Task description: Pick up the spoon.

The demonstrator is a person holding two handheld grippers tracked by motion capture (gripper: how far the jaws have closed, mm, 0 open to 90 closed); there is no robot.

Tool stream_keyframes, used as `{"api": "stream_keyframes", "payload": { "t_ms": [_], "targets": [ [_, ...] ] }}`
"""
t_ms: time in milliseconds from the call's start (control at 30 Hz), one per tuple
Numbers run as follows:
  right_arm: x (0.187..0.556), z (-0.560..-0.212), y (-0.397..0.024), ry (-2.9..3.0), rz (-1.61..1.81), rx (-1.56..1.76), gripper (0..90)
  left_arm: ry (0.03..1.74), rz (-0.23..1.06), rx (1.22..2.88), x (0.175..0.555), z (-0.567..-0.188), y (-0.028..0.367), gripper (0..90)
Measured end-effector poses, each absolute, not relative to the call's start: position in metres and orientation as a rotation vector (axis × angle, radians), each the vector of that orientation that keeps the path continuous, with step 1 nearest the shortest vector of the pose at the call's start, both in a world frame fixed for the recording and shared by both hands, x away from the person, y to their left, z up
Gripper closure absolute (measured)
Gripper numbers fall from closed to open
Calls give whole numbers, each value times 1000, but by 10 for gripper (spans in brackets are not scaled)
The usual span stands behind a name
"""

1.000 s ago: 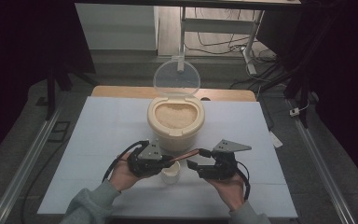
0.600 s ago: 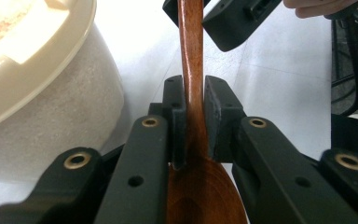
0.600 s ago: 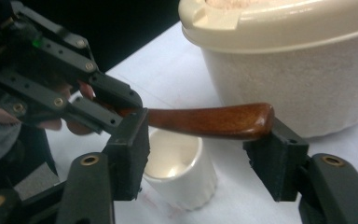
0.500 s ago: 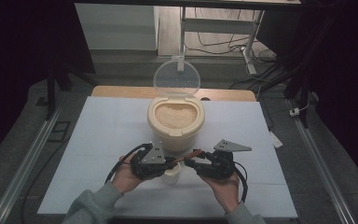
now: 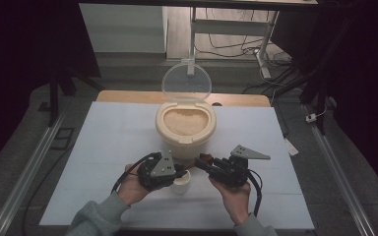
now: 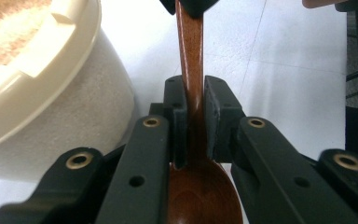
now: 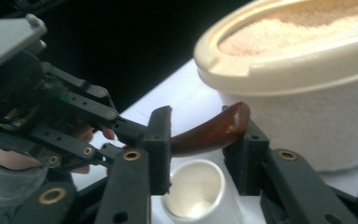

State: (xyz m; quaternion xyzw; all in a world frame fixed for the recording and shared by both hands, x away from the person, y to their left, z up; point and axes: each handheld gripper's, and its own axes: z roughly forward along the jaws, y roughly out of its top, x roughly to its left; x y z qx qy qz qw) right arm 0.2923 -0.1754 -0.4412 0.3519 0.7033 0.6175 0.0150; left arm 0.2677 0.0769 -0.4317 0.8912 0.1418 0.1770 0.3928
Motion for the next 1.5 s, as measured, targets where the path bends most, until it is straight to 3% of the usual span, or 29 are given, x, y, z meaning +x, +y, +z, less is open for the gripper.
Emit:
{"api": "stream_keyframes", "payload": {
  "t_ms": [300, 700, 733, 767, 800, 833, 867, 900, 1033, 1267, 1500],
  "targets": [
    [292, -437, -176, 2186, 2090, 1015, 800, 350, 476, 2259, 264, -425, 79, 795],
    [291, -436, -176, 2176, 2128, 935, 833, 363, 469, 2241, 265, -426, 79, 779],
    [291, -435, -176, 2171, 2138, 929, 834, 375, 460, 2235, 266, -426, 80, 697],
    [291, -435, -176, 2167, 2147, 927, 833, 388, 459, 2230, 266, -426, 81, 697],
    [292, -434, -177, 2159, 2152, 924, 833, 409, 464, 2222, 266, -426, 83, 581],
    [292, -434, -177, 2159, 2152, 924, 833, 428, 459, 2212, 266, -427, 86, 581],
    [293, -433, -180, 2146, 2172, 919, 834, 450, 448, 2196, 265, -427, 90, 501],
    [293, -433, -180, 2146, 2172, 919, 834, 465, 443, 2188, 265, -427, 93, 501],
    [296, -432, -186, 2112, 2196, 913, 834, 531, 430, 2145, 261, -429, 107, 355],
    [298, -428, -192, 2082, 2200, 902, 834, 619, 424, 2070, 252, -432, 132, 281],
    [299, -422, -201, 2051, 2212, 871, 834, 709, 423, 2040, 247, -445, 167, 273]
  ]
}}
